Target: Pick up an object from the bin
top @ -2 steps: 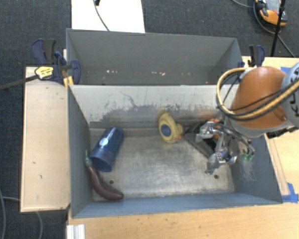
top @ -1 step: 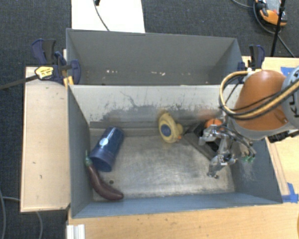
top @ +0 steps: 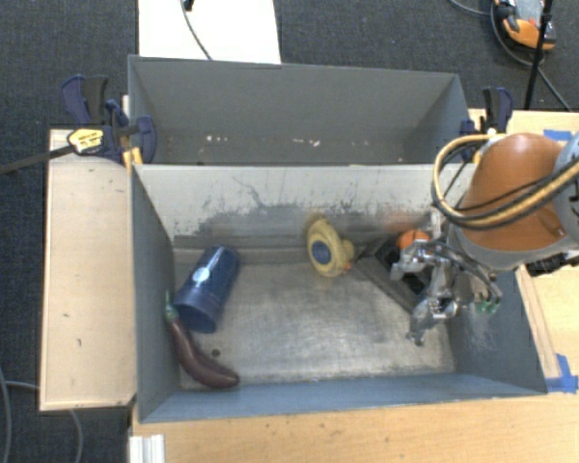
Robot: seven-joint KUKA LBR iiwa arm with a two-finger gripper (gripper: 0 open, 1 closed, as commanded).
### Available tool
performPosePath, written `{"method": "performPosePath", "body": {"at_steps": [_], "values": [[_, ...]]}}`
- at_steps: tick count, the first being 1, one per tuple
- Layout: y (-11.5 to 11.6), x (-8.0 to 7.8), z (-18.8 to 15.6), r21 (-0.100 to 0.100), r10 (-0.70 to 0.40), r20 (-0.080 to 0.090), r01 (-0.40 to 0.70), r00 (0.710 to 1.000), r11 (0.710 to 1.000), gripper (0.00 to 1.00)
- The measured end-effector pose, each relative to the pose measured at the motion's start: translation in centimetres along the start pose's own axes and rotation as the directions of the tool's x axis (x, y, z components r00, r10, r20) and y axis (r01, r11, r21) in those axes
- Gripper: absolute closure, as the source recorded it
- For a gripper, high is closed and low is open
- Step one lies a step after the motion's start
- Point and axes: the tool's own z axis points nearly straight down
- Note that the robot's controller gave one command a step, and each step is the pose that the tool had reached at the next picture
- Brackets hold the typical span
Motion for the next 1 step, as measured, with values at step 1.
{"method": "performPosePath", "body": {"at_steps": [1], "values": [[-0.50,-0.24,-0.07,0.001,0.007,0.006,-0.007,1.000,1.000,0.00]]}}
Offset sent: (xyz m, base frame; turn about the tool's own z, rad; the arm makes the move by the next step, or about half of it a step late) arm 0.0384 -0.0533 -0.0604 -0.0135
